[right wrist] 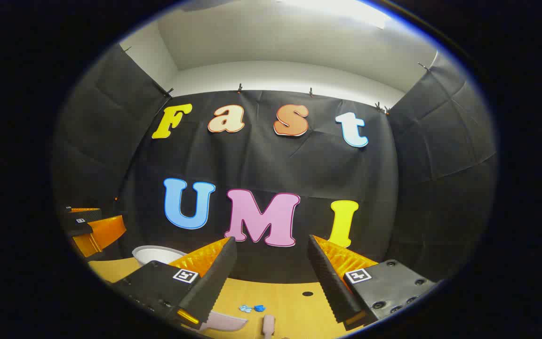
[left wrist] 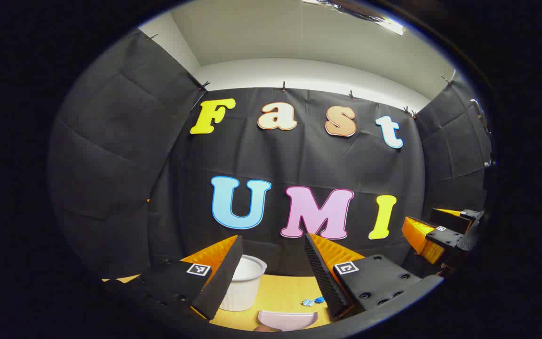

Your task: Pick up the small broom and dustpan from the desktop, sweep the trash into the dustpan with the broom, and then empty the trash into the garbage bin.

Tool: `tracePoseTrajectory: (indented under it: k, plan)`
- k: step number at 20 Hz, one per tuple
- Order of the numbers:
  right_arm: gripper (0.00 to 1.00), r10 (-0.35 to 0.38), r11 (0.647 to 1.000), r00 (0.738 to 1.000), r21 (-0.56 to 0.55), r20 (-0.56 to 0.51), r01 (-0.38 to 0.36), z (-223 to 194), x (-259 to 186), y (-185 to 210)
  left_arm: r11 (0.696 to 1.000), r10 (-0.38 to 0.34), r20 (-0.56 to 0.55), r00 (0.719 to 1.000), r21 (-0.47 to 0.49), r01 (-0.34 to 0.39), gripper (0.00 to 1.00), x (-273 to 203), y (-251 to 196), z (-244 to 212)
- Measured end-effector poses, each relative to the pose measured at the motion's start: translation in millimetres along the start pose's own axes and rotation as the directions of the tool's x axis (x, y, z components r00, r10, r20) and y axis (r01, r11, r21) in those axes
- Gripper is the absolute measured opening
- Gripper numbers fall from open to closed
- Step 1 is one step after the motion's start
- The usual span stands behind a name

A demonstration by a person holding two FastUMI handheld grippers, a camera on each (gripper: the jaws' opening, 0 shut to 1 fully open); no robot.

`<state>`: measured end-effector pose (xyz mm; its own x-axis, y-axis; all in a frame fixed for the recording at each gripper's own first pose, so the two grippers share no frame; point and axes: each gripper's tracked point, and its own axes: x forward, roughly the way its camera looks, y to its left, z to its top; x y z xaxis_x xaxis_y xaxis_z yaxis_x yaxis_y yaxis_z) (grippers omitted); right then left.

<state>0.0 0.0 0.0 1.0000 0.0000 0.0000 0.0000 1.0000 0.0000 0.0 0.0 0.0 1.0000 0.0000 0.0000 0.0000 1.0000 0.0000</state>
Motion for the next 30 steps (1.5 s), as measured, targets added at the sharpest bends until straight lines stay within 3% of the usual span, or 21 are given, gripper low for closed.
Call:
tracePoseTrajectory:
  k: [18, 23, 26, 27, 30]
  plan:
    - [0.97, 0.016, 1.000, 0.999, -0.010, 0.028, -0.016, 8.3, -12.4, 5.4, 0.997, -0.068, -0.043, 0.997, 0.025, 0.069, 0.77, -3.8, -14.5, -13.2]
    - [0.96, 0.019, 1.000, 0.998, 0.000, 0.056, -0.019, 16.2, -11.4, 6.6, 0.995, -0.100, 0.050, 0.994, -0.014, 0.100, 0.78, -8.3, -18.0, 9.4]
    - [0.97, 0.055, 0.996, 0.995, 0.060, 0.080, -0.060, 23.8, -13.3, 21.1, 0.994, -0.105, 0.061, 0.993, 0.035, 0.103, 0.78, -7.3, -18.8, 10.0]
    - [0.96, 0.031, 0.998, 0.996, 0.048, 0.087, -0.035, 24.6, -11.2, 14.8, 0.993, -0.111, 0.061, 0.992, 0.048, 0.108, 0.78, -6.0, -21.8, 10.0]
    - [0.96, 0.063, 0.997, 0.992, -0.039, 0.105, -0.060, 27.6, -6.8, 30.2, 0.991, -0.133, 0.051, 0.990, 0.038, 0.132, 0.76, -4.8, -28.2, 8.0]
